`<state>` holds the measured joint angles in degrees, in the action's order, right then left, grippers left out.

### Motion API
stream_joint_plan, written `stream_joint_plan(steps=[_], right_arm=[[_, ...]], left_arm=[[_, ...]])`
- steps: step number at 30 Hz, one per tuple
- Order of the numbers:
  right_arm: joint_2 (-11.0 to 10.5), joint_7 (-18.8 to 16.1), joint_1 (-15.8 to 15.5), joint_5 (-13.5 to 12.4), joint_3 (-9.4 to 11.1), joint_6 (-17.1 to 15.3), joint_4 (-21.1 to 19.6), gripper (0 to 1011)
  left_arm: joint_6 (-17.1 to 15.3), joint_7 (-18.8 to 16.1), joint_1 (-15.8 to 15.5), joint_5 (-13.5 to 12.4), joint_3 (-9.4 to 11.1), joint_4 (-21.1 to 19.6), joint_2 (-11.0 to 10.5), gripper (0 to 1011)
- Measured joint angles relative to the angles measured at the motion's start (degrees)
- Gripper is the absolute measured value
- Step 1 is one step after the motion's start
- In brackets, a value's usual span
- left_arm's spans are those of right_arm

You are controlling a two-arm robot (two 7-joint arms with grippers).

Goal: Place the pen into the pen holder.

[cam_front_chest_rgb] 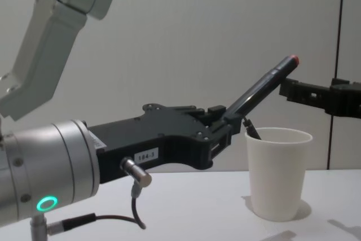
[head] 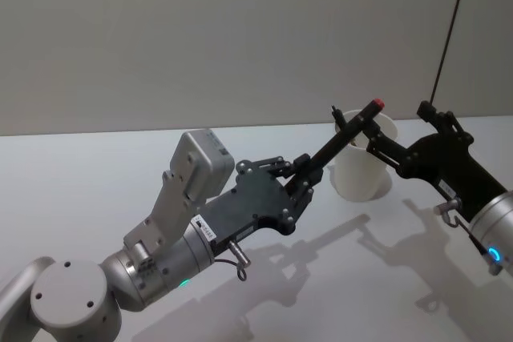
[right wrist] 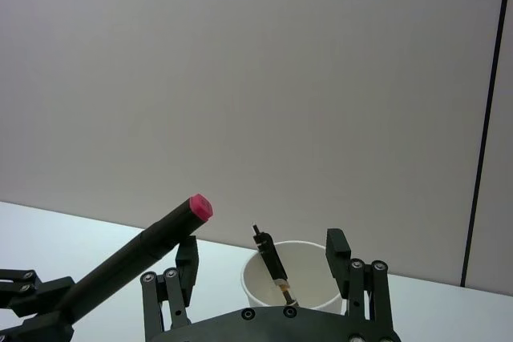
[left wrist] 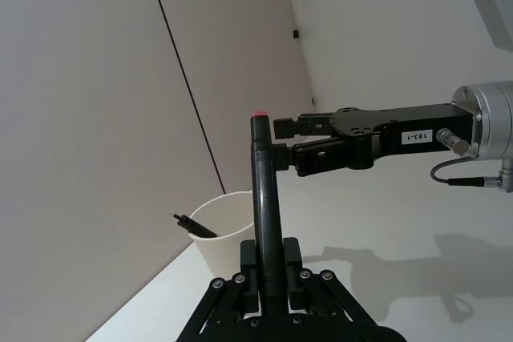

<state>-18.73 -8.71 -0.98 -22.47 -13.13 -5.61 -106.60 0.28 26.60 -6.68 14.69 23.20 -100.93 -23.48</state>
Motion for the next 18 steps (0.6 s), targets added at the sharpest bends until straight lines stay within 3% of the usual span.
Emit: stream_joint_plan(steps=[18], right_arm=[[-2.98, -1.92, -2.06, -2.28, 1.48, -1.44, -1.87, 1001]], left_arm=[[-0.09, 0.33, -0.07, 0.17, 0.00, 0.05, 0.00, 189]])
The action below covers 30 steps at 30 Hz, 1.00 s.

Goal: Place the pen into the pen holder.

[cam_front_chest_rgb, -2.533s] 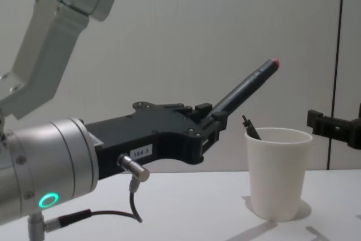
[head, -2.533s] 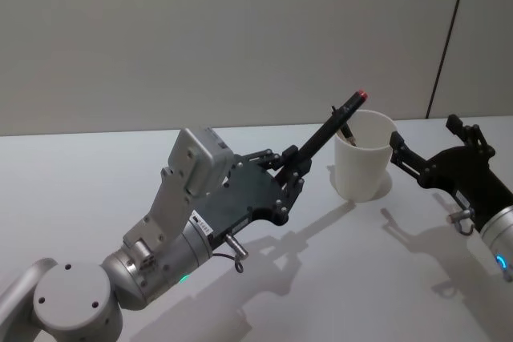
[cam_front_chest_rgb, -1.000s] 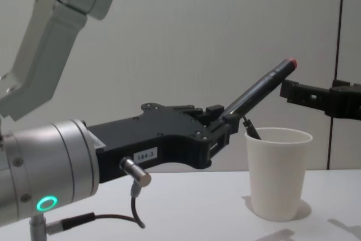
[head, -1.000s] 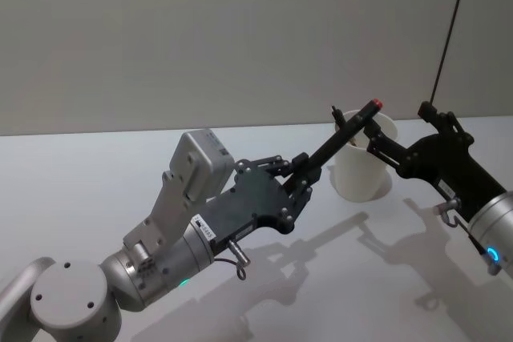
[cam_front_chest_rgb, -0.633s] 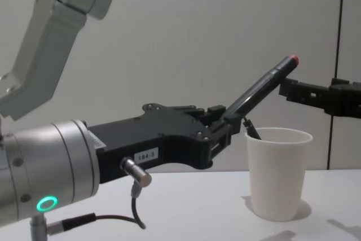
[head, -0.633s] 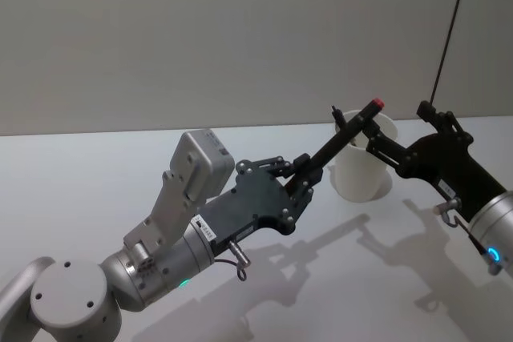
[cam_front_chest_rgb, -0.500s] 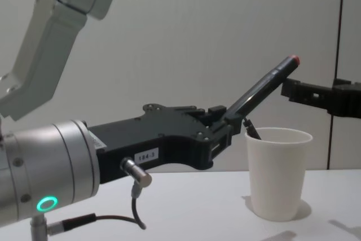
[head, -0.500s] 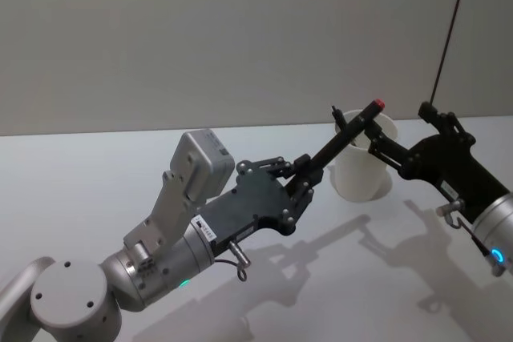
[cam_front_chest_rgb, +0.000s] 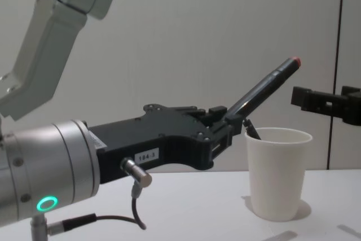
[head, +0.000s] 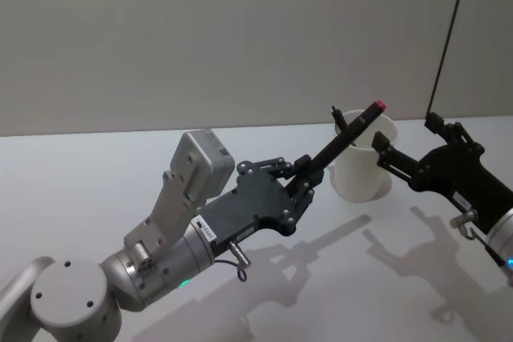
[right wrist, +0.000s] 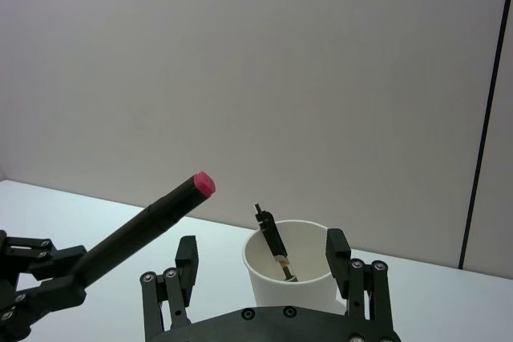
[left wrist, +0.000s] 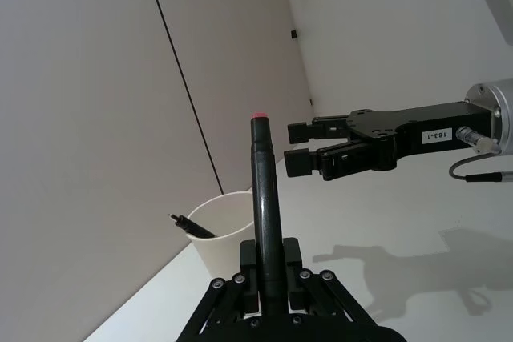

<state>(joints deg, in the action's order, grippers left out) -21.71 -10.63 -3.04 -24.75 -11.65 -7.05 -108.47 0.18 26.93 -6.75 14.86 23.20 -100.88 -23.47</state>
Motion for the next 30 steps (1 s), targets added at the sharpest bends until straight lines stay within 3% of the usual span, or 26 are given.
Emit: stream_joint_plan(steps=[16, 22, 30], right_arm=[[-2.14, -2.37, -1.44, -5.00, 1.40, -1.68, -2.01, 1001], [-2.12, -3.25, -1.46, -8.61, 1.82, -2.44, -2.60, 1001], [-2.27, -4.52, -1.32, -16.30, 2.58, -5.92, -3.33, 1001]], left_arm=[[0.00, 0.08, 0.00, 0.05, 0.00, 0.00, 0.00, 190], [0.00, 0.08, 0.01, 0.05, 0.00, 0.00, 0.00, 190], [0.01, 0.08, 0.01, 0.04, 0.00, 0.00, 0.00, 190]])
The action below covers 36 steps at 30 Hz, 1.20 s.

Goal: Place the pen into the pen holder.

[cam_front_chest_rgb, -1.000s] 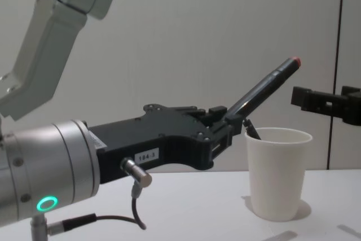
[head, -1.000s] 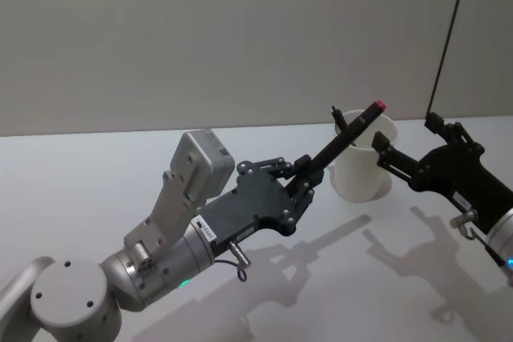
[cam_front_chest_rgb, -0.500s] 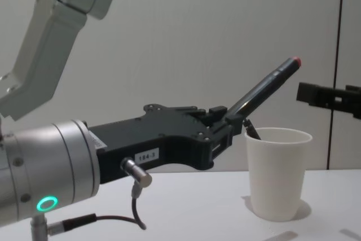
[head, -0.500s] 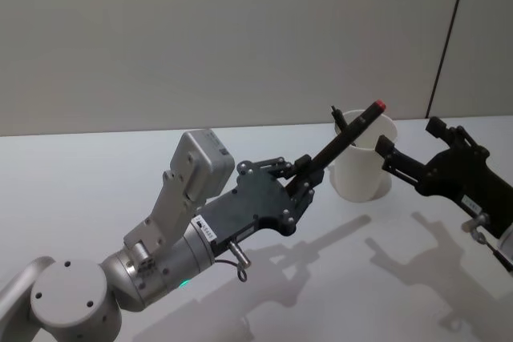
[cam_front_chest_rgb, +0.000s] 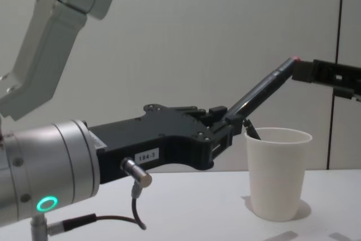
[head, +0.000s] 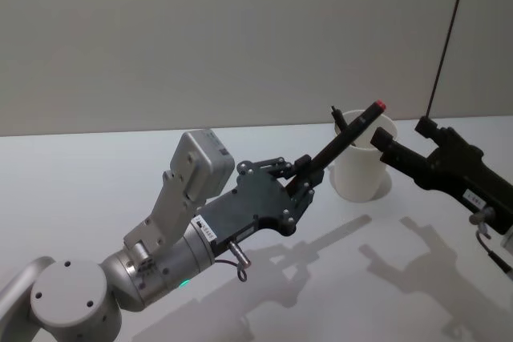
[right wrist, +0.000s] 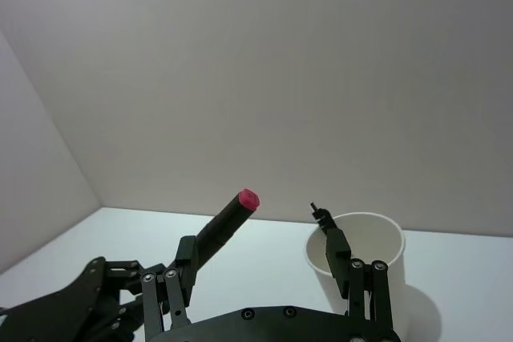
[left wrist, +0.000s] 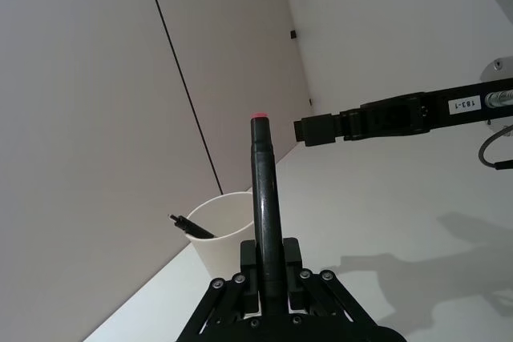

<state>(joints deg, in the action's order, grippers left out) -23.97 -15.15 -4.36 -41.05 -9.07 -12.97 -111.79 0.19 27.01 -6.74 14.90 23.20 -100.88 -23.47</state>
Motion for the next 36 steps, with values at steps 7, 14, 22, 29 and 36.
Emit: stream_joint_plan(steps=[7, 14, 22, 29, 36], right_arm=[[-0.30, -0.11, 0.07, -6.62, 0.70, -3.53, -0.40, 1001], [-0.19, 0.53, 0.37, -12.41, 1.00, -6.53, -0.24, 1002], [0.73, 1.81, 1.22, -17.83, 0.77, -8.79, 0.89, 1001], [1.96, 2.80, 2.11, -21.44, 0.12, -9.83, 2.08, 1001], [3.10, 3.29, 2.97, -23.80, -0.73, -10.52, 3.02, 1001]], left_arm=[[0.00, 0.00, 0.00, 0.00, 0.00, 0.00, 0.00, 190], [0.00, 0.00, 0.00, 0.00, 0.00, 0.00, 0.00, 190], [0.00, 0.00, 0.00, 0.00, 0.00, 0.00, 0.00, 190], [0.00, -0.01, 0.00, 0.00, 0.00, 0.00, 0.00, 189], [0.00, -0.01, 0.00, 0.01, 0.00, 0.00, 0.00, 190]])
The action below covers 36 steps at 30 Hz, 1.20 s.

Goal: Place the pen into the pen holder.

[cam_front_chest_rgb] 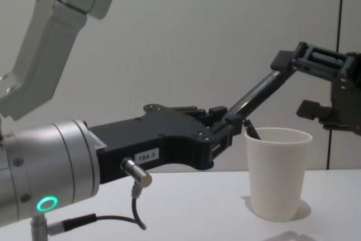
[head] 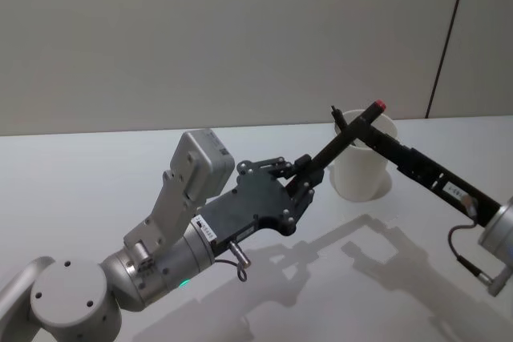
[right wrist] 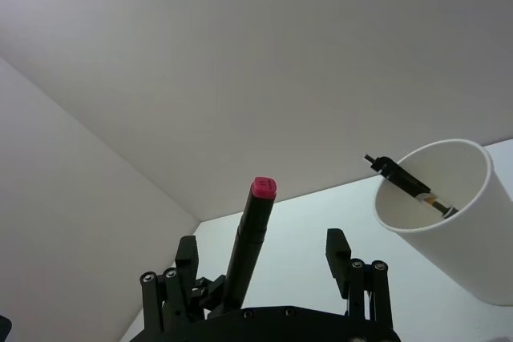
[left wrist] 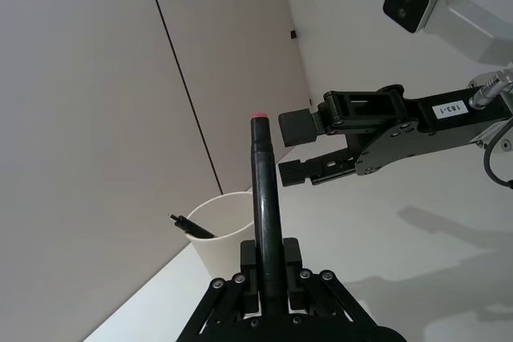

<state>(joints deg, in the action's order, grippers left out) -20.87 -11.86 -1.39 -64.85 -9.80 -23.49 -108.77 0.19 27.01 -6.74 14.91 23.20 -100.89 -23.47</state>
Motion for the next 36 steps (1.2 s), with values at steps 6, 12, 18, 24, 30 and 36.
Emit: stream_joint_plan(steps=[6, 12, 18, 24, 30, 36], right_arm=[[1.00, 0.63, 0.63, -1.33, -0.91, -0.18, 0.52, 1001], [1.62, 1.52, 0.93, -2.13, -1.58, -0.07, 0.66, 1001], [2.59, 3.56, 1.19, -2.43, -2.47, 1.28, 0.64, 1001], [3.32, 5.33, 1.26, -1.74, -3.21, 2.96, 0.35, 1001], [4.06, 7.15, 1.38, -0.22, -4.11, 4.58, -0.14, 1001], [4.49, 8.29, 1.43, 1.05, -4.86, 5.58, -0.61, 1001]], left_arm=[[0.00, 0.00, 0.00, 0.00, 0.00, 0.00, 0.00, 189], [0.00, 0.00, 0.00, 0.00, 0.00, 0.00, 0.00, 190], [0.00, 0.00, 0.00, 0.00, 0.00, 0.00, 0.00, 189], [0.00, 0.00, 0.00, 0.00, 0.00, 0.00, 0.00, 189], [0.00, 0.00, 0.00, 0.00, 0.00, 0.00, 0.00, 189], [0.00, 0.00, 0.00, 0.00, 0.00, 0.00, 0.00, 190]])
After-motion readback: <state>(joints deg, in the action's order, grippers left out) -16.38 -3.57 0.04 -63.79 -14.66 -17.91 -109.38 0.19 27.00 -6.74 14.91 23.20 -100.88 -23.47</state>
